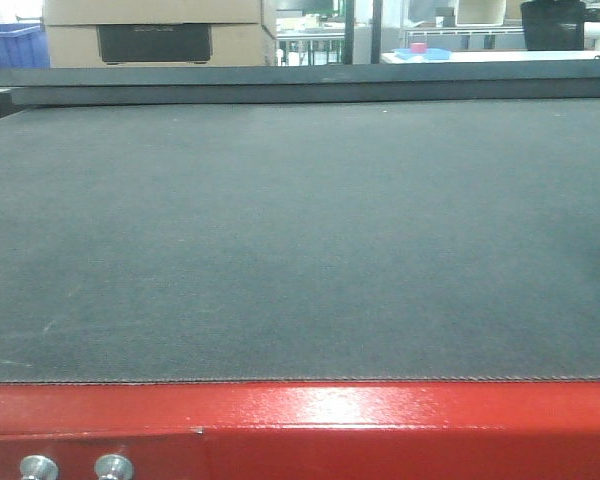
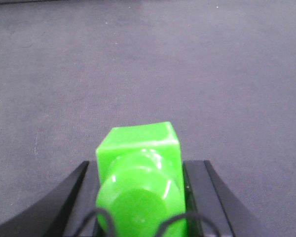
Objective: Grab block from conveyor and place in blue bin
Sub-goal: 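Drive the base away from the conveyor holding both blocks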
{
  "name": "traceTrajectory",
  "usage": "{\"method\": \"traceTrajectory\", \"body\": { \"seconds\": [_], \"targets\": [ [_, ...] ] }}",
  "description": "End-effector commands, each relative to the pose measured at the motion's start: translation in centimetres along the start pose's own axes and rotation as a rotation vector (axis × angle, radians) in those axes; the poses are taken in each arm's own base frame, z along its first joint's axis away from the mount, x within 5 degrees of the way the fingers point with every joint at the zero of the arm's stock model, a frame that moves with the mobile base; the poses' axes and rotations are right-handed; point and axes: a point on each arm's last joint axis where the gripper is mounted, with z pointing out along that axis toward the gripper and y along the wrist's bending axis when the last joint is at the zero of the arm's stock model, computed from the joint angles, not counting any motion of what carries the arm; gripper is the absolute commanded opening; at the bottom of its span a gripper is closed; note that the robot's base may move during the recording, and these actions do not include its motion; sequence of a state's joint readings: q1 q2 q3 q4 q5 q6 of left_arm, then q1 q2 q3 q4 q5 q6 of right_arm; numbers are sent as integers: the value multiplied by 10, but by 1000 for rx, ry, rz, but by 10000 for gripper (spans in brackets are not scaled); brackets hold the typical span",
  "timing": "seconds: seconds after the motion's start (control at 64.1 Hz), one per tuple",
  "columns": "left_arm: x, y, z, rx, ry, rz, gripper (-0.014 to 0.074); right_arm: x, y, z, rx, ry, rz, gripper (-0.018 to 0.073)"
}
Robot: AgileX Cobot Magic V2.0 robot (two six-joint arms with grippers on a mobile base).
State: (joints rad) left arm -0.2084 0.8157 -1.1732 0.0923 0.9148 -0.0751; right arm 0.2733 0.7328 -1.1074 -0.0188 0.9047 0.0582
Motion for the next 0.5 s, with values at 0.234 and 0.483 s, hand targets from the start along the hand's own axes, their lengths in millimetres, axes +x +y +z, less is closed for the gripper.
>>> {"method": "traceTrajectory", "body": {
  "seconds": [0.234, 0.483],
  "targets": [
    [-4, -1, -3, 7, -34, -5, -111, -2, 0, -4, 4, -26, -12, -153],
    [-4, -1, -3, 7, -34, -5, -111, -2, 0, -4, 4, -26, -12, -153]
  ]
}}
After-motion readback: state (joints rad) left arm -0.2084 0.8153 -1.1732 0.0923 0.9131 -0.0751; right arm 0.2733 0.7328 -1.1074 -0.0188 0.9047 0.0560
